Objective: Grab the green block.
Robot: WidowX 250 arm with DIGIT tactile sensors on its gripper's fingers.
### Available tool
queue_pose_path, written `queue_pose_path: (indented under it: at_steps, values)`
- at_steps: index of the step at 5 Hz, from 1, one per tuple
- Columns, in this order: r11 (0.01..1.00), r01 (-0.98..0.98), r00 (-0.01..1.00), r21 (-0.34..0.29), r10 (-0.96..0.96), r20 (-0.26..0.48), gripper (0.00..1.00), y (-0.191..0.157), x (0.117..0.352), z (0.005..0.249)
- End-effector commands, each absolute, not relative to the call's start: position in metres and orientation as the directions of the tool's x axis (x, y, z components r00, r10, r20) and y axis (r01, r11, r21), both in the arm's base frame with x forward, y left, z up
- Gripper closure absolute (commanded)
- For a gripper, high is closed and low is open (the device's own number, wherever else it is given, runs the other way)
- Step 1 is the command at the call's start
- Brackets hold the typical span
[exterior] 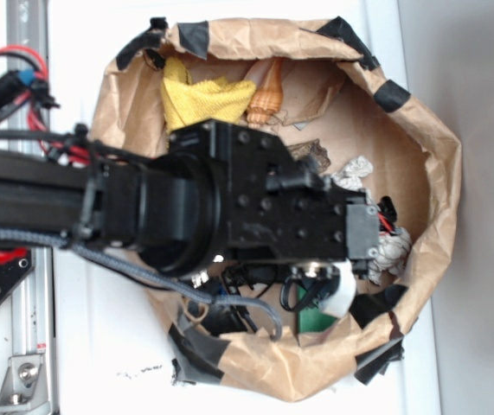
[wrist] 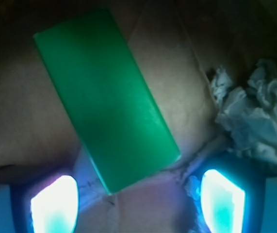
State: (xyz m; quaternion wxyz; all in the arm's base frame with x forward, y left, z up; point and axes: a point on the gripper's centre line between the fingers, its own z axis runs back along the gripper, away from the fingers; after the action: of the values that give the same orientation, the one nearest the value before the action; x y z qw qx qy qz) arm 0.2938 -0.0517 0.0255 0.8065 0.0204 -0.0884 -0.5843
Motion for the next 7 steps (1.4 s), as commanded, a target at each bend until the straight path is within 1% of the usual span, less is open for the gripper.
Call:
queue_pose_path:
  at_steps: [1,2,3,4,5,6,7]
  values:
    - [0.166,0.967,0.146,0.192,-0.982,0.116,0.0,-0.089,0.282,0.016]
    - [0.142,0.97,0.116,0.197,-0.983,0.139,0.0,-0.09,0.286,0.024]
    - [0.161,0.964,0.134,0.211,-0.982,0.135,0.0,-0.082,0.291,0.049]
    - [0.173,0.96,0.137,0.219,-0.976,0.17,0.0,-0.074,0.297,0.085]
    - [0.157,0.96,0.124,0.231,-0.981,0.152,0.0,-0.081,0.294,0.1]
    - [0.122,0.965,0.09,0.231,-0.986,0.143,0.0,-0.091,0.295,0.089]
    - [0.055,0.985,0.027,0.165,-0.985,0.169,0.0,-0.09,0.296,0.07]
